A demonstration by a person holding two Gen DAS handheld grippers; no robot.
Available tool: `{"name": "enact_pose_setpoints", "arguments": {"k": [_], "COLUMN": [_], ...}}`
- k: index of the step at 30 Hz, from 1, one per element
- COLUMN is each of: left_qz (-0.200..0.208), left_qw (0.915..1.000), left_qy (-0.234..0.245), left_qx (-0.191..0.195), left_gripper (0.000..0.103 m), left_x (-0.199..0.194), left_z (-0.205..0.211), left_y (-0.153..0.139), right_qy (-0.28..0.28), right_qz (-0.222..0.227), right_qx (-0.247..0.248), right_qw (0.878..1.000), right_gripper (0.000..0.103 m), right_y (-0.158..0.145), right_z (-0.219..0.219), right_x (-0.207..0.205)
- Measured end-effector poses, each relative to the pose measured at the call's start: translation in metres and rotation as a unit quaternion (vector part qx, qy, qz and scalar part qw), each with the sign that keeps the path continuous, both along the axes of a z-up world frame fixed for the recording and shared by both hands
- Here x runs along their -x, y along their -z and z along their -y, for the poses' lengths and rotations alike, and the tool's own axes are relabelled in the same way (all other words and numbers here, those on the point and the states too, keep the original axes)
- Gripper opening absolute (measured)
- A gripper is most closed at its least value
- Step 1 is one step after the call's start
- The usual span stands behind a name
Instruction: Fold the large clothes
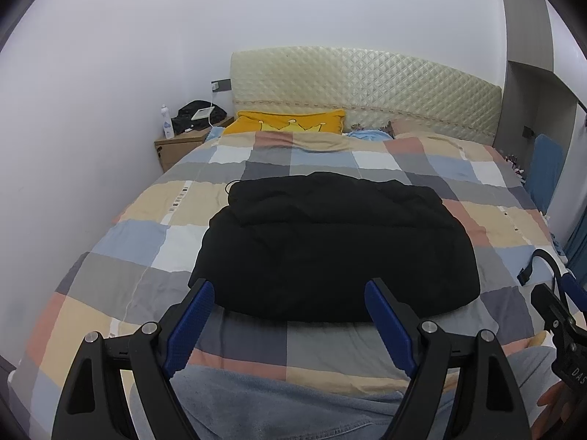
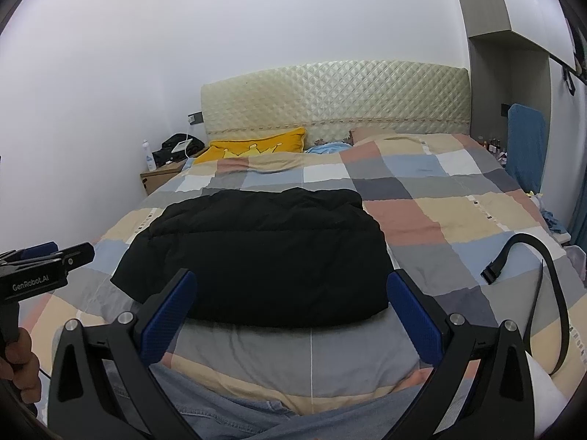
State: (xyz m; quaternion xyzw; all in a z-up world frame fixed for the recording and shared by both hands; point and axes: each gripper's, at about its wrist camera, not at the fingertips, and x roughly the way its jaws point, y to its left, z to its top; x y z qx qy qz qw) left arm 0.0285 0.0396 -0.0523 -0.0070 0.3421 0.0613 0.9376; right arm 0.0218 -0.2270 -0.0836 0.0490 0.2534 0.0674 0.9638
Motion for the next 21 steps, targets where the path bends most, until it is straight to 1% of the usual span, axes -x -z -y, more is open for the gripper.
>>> {"name": "enact_pose_setpoints", "arguments": {"k": [14,19,21], "left_qz": [-0.002,-0.004,0.001], "left_qw": [1.0,1.0,1.0], "left_qy": [0.004,0.007,0.007], "left_qx": [-0.005,0.001,-0.003], "left_gripper": [0.084,0.084,0.084], "left_x": [0.005,0.003,0.003], "left_z": [0.004,0.006,0.009], "left_y": [0.002,-0.003,-0.006], "right_qy": [0.006,0.006,0.007], "right_qz": [0.006,0.009,0.011], "right_qx": [0.002,0.005,0.007], "right_qw": [1.0,1.0,1.0], "right_gripper": [0.103,0.103,0.103], "right_y": [-0.005,-0.009,-0.011], "right_z": [0.004,0.002,0.002], "right_x": [0.002,0.005,0.006]}}
